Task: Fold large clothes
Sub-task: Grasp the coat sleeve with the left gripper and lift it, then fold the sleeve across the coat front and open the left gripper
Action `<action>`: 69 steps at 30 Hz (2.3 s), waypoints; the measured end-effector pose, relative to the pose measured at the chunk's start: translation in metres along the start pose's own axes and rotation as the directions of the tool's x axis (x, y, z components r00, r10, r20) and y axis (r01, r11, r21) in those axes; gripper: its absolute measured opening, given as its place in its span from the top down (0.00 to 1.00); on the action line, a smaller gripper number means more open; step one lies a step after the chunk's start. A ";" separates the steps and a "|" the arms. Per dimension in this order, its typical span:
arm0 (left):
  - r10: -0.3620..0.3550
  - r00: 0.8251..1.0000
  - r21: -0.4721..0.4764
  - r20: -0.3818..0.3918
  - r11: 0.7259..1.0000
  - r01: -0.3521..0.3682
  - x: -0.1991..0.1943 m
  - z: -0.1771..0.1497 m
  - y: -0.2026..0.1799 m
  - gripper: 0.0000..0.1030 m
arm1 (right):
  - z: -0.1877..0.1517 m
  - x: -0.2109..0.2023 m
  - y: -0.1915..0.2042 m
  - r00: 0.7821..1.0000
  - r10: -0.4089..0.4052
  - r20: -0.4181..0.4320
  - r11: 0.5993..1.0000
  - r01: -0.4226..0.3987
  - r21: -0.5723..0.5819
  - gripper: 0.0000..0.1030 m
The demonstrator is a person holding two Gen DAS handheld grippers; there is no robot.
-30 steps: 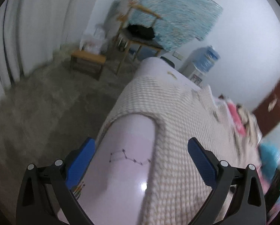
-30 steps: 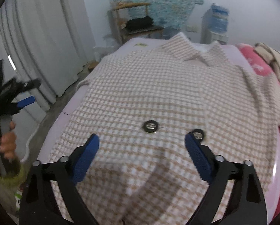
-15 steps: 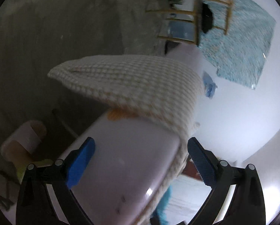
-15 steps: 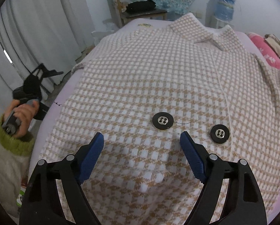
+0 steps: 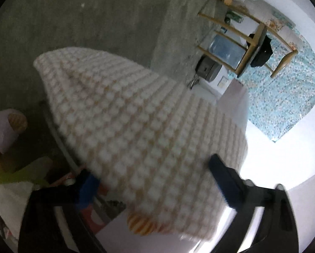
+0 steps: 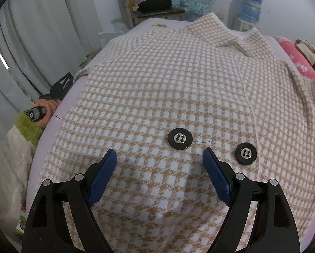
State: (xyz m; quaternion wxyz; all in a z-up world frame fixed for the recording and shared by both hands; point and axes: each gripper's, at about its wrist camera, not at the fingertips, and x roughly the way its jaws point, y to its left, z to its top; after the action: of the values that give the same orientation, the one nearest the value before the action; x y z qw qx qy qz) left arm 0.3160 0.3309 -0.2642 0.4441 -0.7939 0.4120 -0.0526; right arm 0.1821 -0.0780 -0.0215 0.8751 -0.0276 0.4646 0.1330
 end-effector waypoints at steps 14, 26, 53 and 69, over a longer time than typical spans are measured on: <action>0.036 0.864 0.588 0.503 0.719 -0.372 -0.083 -0.110 -0.169 0.84 | -0.003 -0.019 -0.013 0.998 -0.017 0.053 0.999 0.016 0.031 0.24; 0.086 0.899 0.882 0.430 -0.252 -0.398 0.053 -0.431 -0.217 0.86 | -0.024 -0.058 -0.037 0.991 -0.056 0.120 0.994 0.044 0.101 0.24; 0.384 0.764 0.855 0.519 -0.247 -0.456 0.085 -0.402 -0.069 0.13 | -0.064 -0.019 -0.085 0.994 -0.082 -0.072 0.978 0.094 0.184 0.08; 0.426 0.724 0.835 0.543 -0.186 -0.517 0.086 -0.365 -0.054 0.13 | -0.063 -0.016 -0.081 0.990 -0.097 -0.104 0.977 0.114 0.182 0.08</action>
State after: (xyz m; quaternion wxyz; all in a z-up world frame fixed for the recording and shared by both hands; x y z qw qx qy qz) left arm 0.2414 0.0431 -0.0293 0.8525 -0.0550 0.5057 -0.1206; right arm 0.1431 -0.1699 -0.0500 0.8565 0.0240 0.5140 0.0406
